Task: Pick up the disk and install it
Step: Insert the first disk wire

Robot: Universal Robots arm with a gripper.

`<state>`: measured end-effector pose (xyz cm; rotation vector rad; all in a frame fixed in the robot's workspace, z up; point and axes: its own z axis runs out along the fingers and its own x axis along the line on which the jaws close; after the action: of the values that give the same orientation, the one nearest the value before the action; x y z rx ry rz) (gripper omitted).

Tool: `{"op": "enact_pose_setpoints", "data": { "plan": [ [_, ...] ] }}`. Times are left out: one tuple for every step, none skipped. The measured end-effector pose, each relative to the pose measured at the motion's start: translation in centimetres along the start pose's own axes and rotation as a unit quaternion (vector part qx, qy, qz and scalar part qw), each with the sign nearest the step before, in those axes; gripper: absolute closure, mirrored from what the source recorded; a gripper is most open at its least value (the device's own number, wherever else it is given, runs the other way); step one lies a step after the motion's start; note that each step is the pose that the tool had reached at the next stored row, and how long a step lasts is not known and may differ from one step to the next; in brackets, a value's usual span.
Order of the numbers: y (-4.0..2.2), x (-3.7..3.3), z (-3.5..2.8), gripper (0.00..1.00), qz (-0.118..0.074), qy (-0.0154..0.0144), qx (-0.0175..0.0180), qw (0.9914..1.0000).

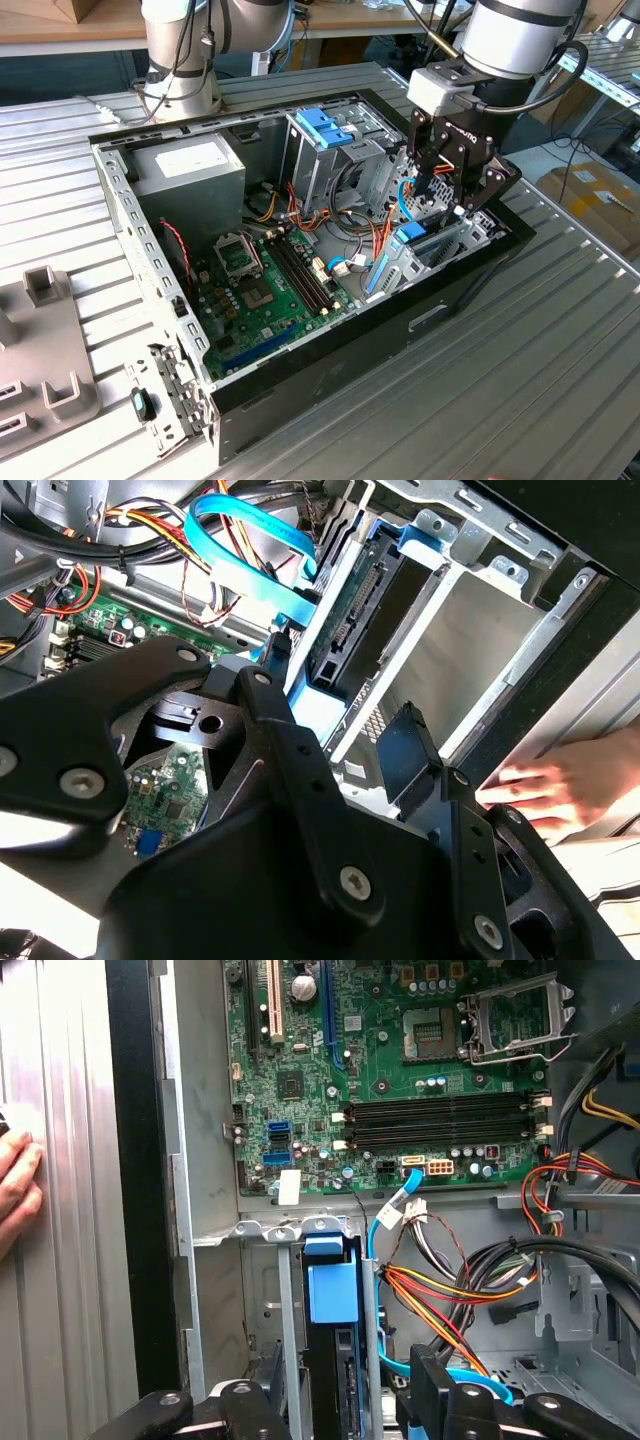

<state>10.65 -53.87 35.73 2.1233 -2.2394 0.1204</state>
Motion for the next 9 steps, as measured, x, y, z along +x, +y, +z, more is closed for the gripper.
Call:
{"op": "enact_pose_setpoints", "data": {
  "plan": [
    [0.00, 0.01, -0.06, 0.38, 0.000, 0.0001, 0.0000, 1.00000],
    [0.00, 0.00, -0.06, 0.38, 0.000, 0.0000, 0.0000, 1.00000],
    [0.00, 0.00, -0.07, 0.38, 0.000, 0.0001, 0.0000, 1.00000],
    [0.00, 0.01, -0.12, 0.38, 0.000, 0.0001, 0.0000, 1.00000],
    [-0.01, 0.01, -0.16, 0.38, 0.000, 0.0001, 0.0000, 1.00000],
    [-0.01, 0.01, -0.17, 0.38, 0.000, 0.0001, 0.0000, 1.00000],
    [-0.01, 0.02, -0.19, 0.38, 0.000, 0.0001, 0.0000, 1.00000],
    [-0.01, 0.02, -0.24, 0.38, 0.000, 0.0003, 0.0000, 1.00000],
    [-0.01, 0.02, -0.27, 0.38, 0.000, 0.0001, 0.0000, 1.00000]
  ]
}}
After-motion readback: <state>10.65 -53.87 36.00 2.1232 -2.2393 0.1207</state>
